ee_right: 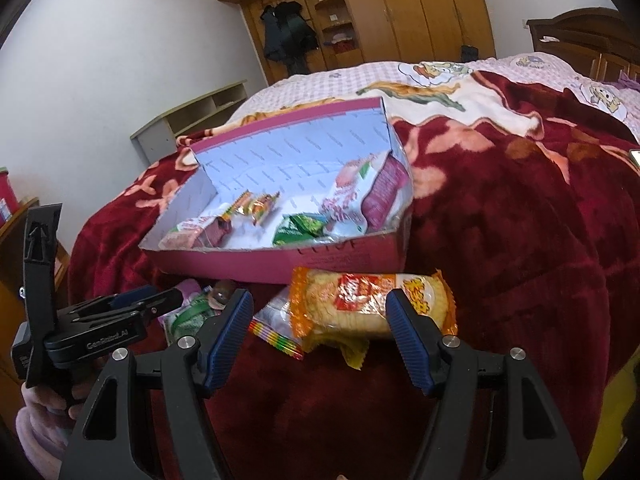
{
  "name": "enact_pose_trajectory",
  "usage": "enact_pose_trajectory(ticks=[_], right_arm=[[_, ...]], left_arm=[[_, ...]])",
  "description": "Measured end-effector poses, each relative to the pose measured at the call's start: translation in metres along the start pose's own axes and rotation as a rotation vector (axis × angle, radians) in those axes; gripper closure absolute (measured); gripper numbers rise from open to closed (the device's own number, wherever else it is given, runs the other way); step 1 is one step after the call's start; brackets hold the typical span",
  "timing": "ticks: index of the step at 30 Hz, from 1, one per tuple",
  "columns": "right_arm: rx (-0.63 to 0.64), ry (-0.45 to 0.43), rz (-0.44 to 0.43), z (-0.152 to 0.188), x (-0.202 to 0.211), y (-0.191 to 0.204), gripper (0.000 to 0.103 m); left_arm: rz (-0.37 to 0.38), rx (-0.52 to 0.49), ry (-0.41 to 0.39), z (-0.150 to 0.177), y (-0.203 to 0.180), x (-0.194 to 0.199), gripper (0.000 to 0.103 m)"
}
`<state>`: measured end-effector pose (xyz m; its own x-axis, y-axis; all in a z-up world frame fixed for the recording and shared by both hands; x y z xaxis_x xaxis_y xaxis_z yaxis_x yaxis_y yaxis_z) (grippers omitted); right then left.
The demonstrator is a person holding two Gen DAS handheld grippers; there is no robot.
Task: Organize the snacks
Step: 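Withdraw from the box and grasp the yellow cracker pack with the right tool, then lift the cracker pack with the right tool while the left tool approaches the purple tin, then lift the purple tin with the left tool while the right tool carries the cracker pack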
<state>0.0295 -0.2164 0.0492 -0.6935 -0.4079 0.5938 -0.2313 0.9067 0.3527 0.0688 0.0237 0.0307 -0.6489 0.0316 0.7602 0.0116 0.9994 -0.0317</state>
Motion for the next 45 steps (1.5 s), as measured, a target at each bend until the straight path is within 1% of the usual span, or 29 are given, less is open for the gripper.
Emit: enact_pose_trajectory(ticks=[5, 9, 10, 11, 12, 17, 25, 28, 32, 36, 41, 45], right_arm=[[0.007, -0.014, 0.025, 0.003, 0.002, -0.003, 0.033], [-0.032, -0.025, 0.037, 0.005, 0.006, -0.010, 0.032], [-0.040, -0.025, 0.039, 0.006, 0.007, -0.011, 0.028], [-0.046, -0.021, 0.044, 0.006, 0.006, -0.013, 0.020], [-0.050, -0.015, 0.049, 0.006, 0.005, -0.015, 0.017], [-0.072, 0.020, 0.070, 0.010, -0.005, -0.020, 0.015], [-0.051, 0.022, 0.078, 0.010, -0.013, -0.021, 0.014], [-0.058, 0.033, 0.076, 0.009, -0.020, -0.022, 0.008], [-0.033, 0.040, 0.084, 0.010, -0.027, -0.016, 0.000], [-0.015, 0.068, 0.101, 0.012, -0.037, -0.013, 0.000], [-0.019, 0.072, 0.103, 0.013, -0.037, -0.014, 0.000], [-0.035, 0.052, 0.103, 0.013, -0.033, -0.017, 0.007]], left_arm=[[0.006, 0.013, -0.007, 0.004, 0.002, -0.002, 0.046], [0.018, 0.016, -0.002, 0.007, 0.002, -0.002, 0.045], [0.032, 0.015, 0.006, 0.008, 0.002, -0.003, 0.045], [0.045, 0.014, 0.014, 0.009, 0.001, -0.004, 0.045], [0.043, 0.015, 0.011, 0.009, 0.001, -0.004, 0.045], [0.034, 0.019, 0.001, 0.010, 0.000, -0.009, 0.043], [0.021, 0.016, -0.022, 0.011, -0.002, -0.014, 0.042], [0.019, 0.023, -0.030, 0.012, -0.003, -0.014, 0.042], [0.024, 0.027, -0.036, 0.012, -0.002, -0.014, 0.042], [0.035, 0.033, -0.045, 0.014, 0.000, -0.013, 0.042], [0.035, 0.034, -0.052, 0.014, 0.000, -0.013, 0.045], [0.035, 0.034, -0.056, 0.016, 0.000, -0.010, 0.045]])
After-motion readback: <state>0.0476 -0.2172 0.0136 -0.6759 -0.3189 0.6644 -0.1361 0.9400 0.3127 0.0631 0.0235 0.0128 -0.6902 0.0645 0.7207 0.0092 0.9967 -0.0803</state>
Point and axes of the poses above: each gripper's, at about its wrist camera, not at the fingertips, and x roughly against the way its jaws point, y to its left, z to its underside, the point moved 1 cm from there along -x, roughly the way its jaws point, and after that the axes turned 6 degrees about -z, right-handed, at the moved point
